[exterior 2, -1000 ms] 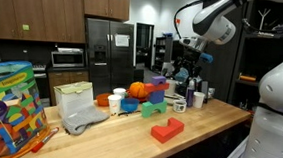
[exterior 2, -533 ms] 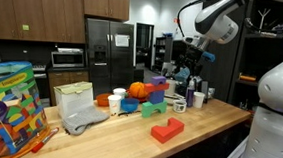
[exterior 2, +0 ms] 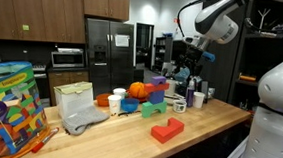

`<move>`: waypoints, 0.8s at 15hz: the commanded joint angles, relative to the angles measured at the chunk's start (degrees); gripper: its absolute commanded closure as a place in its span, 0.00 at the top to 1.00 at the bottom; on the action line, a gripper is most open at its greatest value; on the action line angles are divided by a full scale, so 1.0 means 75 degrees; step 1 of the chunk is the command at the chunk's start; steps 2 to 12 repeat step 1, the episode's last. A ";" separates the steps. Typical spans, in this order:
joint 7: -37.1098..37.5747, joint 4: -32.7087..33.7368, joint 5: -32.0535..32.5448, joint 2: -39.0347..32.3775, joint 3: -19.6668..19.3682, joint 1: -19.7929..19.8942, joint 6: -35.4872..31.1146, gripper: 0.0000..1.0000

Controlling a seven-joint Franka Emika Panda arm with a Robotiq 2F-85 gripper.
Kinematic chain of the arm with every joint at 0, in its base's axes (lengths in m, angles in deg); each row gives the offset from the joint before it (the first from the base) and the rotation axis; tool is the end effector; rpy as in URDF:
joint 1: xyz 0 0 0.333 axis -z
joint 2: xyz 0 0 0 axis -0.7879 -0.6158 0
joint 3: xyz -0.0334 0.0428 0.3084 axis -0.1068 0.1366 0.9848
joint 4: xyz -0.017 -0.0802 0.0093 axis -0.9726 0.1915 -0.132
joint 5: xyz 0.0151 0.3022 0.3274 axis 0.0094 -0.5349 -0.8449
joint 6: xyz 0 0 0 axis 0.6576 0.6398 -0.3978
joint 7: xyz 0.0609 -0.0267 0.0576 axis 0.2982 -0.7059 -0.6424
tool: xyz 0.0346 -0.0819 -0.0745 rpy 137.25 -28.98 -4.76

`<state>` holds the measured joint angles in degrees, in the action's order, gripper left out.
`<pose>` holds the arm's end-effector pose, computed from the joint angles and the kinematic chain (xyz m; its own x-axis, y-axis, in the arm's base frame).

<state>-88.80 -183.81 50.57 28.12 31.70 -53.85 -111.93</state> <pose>0.3949 -0.0907 0.3769 0.0040 0.9592 0.2827 0.9574 -0.0853 0.2758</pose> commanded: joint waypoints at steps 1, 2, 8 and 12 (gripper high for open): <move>0.0023 0.0009 0.0022 0.0007 -0.0012 -0.0015 0.0015 1.00; 0.0023 0.0009 0.0022 0.0007 -0.0012 -0.0015 0.0015 1.00; 0.0023 0.0009 0.0022 0.0007 -0.0012 -0.0015 0.0015 1.00; 0.0023 0.0009 0.0022 0.0007 -0.0012 -0.0015 0.0015 1.00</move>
